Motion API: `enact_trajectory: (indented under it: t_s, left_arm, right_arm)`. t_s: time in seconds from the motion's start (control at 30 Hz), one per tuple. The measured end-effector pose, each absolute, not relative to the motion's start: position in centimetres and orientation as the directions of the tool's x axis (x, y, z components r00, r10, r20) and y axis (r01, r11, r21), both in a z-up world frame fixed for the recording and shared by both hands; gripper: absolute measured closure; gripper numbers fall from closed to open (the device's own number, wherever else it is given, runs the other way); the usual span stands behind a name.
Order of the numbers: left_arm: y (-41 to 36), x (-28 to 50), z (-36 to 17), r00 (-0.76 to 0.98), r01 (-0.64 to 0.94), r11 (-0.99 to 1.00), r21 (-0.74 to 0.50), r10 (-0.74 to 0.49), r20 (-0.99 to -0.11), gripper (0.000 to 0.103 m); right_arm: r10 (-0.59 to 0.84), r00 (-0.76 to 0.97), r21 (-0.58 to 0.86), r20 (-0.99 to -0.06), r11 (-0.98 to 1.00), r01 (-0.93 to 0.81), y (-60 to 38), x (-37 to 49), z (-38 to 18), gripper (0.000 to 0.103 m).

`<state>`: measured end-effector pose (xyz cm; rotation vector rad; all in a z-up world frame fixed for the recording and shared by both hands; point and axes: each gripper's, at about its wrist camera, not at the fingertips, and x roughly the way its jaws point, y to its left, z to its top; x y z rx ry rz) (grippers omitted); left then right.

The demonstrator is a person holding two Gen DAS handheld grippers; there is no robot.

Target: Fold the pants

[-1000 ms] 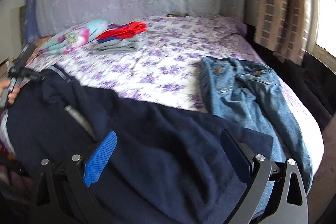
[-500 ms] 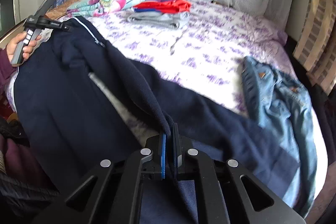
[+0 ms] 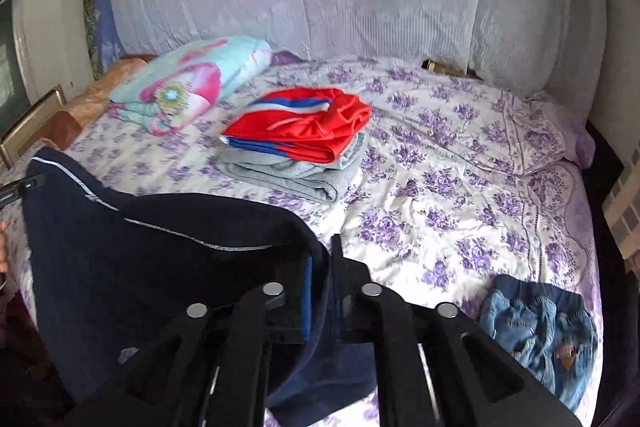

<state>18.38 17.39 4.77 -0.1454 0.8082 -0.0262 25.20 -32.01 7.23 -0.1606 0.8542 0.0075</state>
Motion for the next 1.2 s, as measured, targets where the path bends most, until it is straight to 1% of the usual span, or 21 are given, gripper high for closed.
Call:
enact_trajectory:
  t_s: [0.03,0.1,0.13,0.2,0.23,0.3,0.33,0.4,0.47,0.53,0.6,0.63,0.67,0.7,0.73,0.77,0.8,0.87,1.0,1.1,1.2]
  left_arm:
    - [17.3,20.1,3.2,0.651,-0.051,0.991,-0.126,-0.063,-0.756,0.056]
    - [16.8,23.7,-1.1,0.529,-0.051,0.991,-0.126,-0.08,-0.845,0.056]
    - [16.6,24.8,-2.9,0.49,-0.066,0.991,-0.118,-0.071,-0.869,0.056]
    - [15.7,25.5,-4.9,0.465,-0.065,0.995,-0.079,-0.04,-0.885,0.053]
    - [15.3,25.5,-5.1,0.476,-0.056,0.997,-0.053,-0.02,-0.879,0.047]
    - [14.9,25.4,-5.1,0.492,-0.034,0.998,-0.047,-0.024,-0.87,0.035]
    - [14.9,25.5,-5.1,0.494,-0.028,0.998,-0.05,-0.03,-0.869,0.031]
    - [15.1,26.0,-5.5,0.486,-0.031,0.998,-0.054,-0.032,-0.873,0.03]
    - [14.8,26.7,-6.0,0.468,-0.043,0.997,-0.064,-0.036,-0.883,0.03]
    - [14.4,27.3,-6.6,0.457,-0.05,0.996,-0.072,-0.042,-0.888,0.023]
    - [13.9,27.4,-6.8,0.459,-0.048,0.997,-0.054,-0.026,-0.888,0.022]
    - [13.8,27.3,-6.8,0.466,-0.044,0.998,-0.05,-0.024,-0.885,0.027]
    - [13.9,27.2,-6.7,0.475,-0.038,0.998,-0.055,-0.031,-0.879,0.036]
    - [14.1,27.0,-6.4,0.481,-0.033,0.997,-0.072,-0.047,-0.875,0.051]
    - [14.3,26.8,-6.1,0.483,-0.028,0.995,-0.101,-0.075,-0.872,0.058]
    - [14.6,26.5,-5.6,0.485,-0.03,0.993,-0.118,-0.089,-0.87,0.059]
    - [14.7,26.2,-5.1,0.491,-0.034,0.992,-0.124,-0.092,-0.866,0.062]
    - [15.1,25.5,-3.6,0.525,-0.048,0.99,-0.129,-0.085,-0.847,0.063]
    - [17.1,24.5,0.8,0.594,-0.085,0.975,-0.203,-0.114,-0.797,0.063]
    - [17.2,24.0,4.5,0.649,-0.073,0.983,-0.17,-0.083,-0.757,0.063]
    - [17.6,25.1,7.7,0.692,-0.086,0.99,-0.111,-0.02,-0.721,0.063]
  right_arm:
    - [-0.133,0.637,-0.169,-0.759,0.986,0.005,-32.7,27.3,5.5,0.022]
    - [-0.159,0.574,-0.14,-0.803,0.987,0.077,-34.0,29.5,2.2,0.02]
    - [-0.151,0.57,-0.118,-0.808,0.989,0.094,-34.1,29.1,1.3,0.02]
    - [-0.094,0.622,-0.089,-0.777,0.995,0.039,-33.0,26.1,0.8,0.02]
    - [-0.092,0.65,-0.12,-0.755,0.993,0.001,-31.9,24.1,0.9,0.019]
    - [-0.069,0.699,-0.184,-0.711,0.979,-0.09,-29.9,19.7,1.1,0.016]
    - [-0.048,0.716,-0.21,-0.696,0.968,-0.139,-28.9,17.3,1.0,0.006]
    - [0.004,0.736,-0.273,-0.677,0.928,-0.256,-26.7,13.3,0.1,0.003]
    - [-0.028,0.743,-0.395,-0.669,0.86,-0.323,-24.2,11.4,-1.4,0.003]
    - [-0.078,0.732,-0.485,-0.677,0.796,-0.363,-22.1,11.8,-3.6,0.004]
    - [-0.132,0.697,-0.506,-0.705,0.781,-0.365,-21.4,13.8,-5.7,0.006]
    - [-0.166,0.655,-0.499,-0.737,0.788,-0.361,-21.4,15.4,-6.8,0.026]
    - [-0.153,0.592,-0.438,-0.791,0.817,-0.375,-21.9,16.8,-7.6,0.064]
    - [-0.107,0.555,-0.361,-0.825,0.855,-0.371,-22.4,17.6,-7.5,0.072]
    - [-0.091,0.552,-0.332,-0.829,0.874,-0.356,-22.7,18.0,-7.0,0.083]
    - [-0.069,0.558,-0.31,-0.827,0.884,-0.35,-22.9,18.2,-5.9,0.088]
    - [-0.032,0.574,-0.273,-0.818,0.9,-0.339,-23.3,18.1,-4.5,0.089]
    - [0.039,0.615,-0.18,-0.787,0.94,-0.29,-24.9,18.0,-0.7,0.09]
    - [0.184,0.702,0.074,-0.688,0.98,-0.185,-31.0,17.0,7.5,0.091]
    - [0.226,0.74,0.214,-0.634,0.97,-0.113,-35.5,16.5,11.6,0.091]
    - [0.215,0.756,0.281,-0.618,0.959,-0.042,-38.6,16.7,13.4,0.091]
